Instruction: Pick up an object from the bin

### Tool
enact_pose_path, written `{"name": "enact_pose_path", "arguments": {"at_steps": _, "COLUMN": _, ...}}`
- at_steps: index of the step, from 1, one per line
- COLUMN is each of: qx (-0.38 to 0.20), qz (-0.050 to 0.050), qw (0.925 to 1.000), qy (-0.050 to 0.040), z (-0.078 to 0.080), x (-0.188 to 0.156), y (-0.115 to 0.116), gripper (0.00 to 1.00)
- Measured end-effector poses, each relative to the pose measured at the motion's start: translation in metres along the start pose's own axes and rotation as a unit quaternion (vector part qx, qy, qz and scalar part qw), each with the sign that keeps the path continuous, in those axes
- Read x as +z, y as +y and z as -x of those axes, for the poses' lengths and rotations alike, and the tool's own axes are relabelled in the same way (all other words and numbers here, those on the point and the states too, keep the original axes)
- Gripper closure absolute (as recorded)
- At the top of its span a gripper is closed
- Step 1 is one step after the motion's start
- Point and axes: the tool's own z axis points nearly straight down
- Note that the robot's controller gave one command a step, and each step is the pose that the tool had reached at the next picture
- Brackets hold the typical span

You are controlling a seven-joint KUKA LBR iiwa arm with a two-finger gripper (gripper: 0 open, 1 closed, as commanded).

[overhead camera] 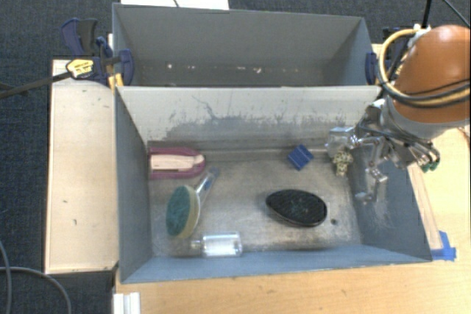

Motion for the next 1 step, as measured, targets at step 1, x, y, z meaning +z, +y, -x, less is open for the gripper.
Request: {"name": "enact_pose_path", "arguments": {"at_steps": 1, "qx": -0.128, "qz": 0.002, "qw": 0.9917, "qy": 0.0017, "z": 0.0138, "x": 0.0915, "y": 0.068, "gripper": 0.0}}
